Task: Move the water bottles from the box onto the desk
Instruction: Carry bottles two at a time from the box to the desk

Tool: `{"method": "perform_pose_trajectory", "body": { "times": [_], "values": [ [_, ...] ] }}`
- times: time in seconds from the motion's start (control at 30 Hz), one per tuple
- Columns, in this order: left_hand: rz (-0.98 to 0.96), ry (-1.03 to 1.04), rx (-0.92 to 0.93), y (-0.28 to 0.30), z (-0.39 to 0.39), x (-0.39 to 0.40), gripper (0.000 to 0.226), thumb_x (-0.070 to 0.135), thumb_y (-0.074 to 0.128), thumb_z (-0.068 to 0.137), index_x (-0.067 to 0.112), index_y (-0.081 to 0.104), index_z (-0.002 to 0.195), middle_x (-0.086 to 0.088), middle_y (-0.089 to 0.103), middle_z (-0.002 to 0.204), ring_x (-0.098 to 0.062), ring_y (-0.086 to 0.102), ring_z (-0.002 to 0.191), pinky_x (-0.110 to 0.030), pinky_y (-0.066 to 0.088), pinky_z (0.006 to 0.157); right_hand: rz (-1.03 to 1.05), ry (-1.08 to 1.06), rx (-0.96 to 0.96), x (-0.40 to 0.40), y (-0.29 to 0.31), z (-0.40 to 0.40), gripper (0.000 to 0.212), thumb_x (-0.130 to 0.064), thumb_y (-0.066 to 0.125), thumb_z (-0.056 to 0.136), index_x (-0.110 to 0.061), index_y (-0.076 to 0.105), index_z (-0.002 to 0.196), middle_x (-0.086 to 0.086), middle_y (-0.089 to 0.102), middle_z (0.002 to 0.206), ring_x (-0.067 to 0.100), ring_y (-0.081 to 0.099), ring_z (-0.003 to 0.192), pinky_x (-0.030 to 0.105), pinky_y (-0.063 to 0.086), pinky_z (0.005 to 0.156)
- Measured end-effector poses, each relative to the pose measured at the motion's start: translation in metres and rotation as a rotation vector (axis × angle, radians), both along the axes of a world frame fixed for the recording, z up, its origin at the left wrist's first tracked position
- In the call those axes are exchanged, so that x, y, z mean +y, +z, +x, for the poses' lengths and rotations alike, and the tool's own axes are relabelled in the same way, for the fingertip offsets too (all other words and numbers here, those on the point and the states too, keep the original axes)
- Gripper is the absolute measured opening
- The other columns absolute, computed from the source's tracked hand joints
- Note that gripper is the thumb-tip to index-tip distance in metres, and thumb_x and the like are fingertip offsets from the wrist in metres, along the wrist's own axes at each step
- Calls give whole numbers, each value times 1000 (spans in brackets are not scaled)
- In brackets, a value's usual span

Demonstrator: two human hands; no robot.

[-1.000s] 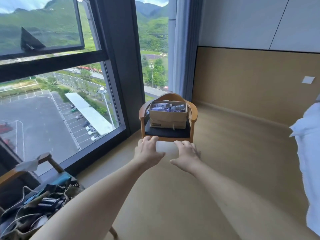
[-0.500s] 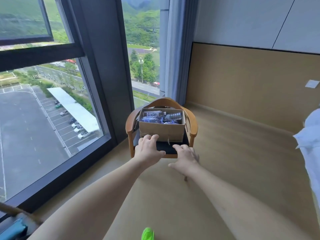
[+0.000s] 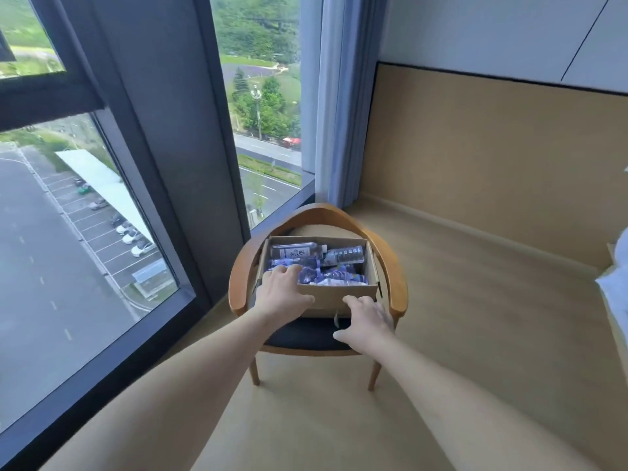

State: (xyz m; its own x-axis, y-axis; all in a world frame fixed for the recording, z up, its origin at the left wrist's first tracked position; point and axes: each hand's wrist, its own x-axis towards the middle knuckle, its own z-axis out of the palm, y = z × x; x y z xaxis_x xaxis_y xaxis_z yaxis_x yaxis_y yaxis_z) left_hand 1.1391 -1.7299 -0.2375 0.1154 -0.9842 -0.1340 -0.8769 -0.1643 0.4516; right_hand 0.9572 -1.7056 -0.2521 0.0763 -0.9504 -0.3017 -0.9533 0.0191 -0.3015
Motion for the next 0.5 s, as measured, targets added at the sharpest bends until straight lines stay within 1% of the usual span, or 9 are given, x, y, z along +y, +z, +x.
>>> {"method": "perform_pose_trajectory", "body": {
  "times": [0.1,0.23,0.3,0.4,0.5],
  "values": [
    [34,12,-10,-13,9,-39,77,43,73,87,27,40,153,-4,47,148,-27,40,135,-44,46,106,30,25,1,-44,-12,6,75,-43,71,85,-30,35,150,3,43,147,28,39,133,44,41,105],
    [58,34,-33,-31,15,-96,79,41,72,86,27,37,155,-4,45,151,-27,37,139,-43,44,108,82,92,-6,-110,-33,10,78,-49,70,85,-31,33,152,2,39,152,29,34,139,47,36,109],
    [73,56,-49,-37,18,-129,78,39,71,87,28,37,156,-4,44,152,-28,35,141,-44,44,108,100,125,1,-149,-45,10,78,-51,69,85,-30,33,152,3,39,152,29,35,140,46,36,110],
    [118,91,-65,-45,21,-177,73,40,71,88,27,40,153,-5,47,148,-28,38,136,-45,44,106,141,143,-19,-204,-58,10,79,-51,70,85,-30,33,152,4,39,151,30,35,139,49,36,110],
    [160,113,-79,-52,18,-220,72,40,73,87,28,42,151,-5,49,146,-27,40,134,-45,45,106,176,162,-30,-250,-70,8,74,-52,70,84,-30,37,146,4,43,146,30,38,135,49,37,107]
  ]
}}
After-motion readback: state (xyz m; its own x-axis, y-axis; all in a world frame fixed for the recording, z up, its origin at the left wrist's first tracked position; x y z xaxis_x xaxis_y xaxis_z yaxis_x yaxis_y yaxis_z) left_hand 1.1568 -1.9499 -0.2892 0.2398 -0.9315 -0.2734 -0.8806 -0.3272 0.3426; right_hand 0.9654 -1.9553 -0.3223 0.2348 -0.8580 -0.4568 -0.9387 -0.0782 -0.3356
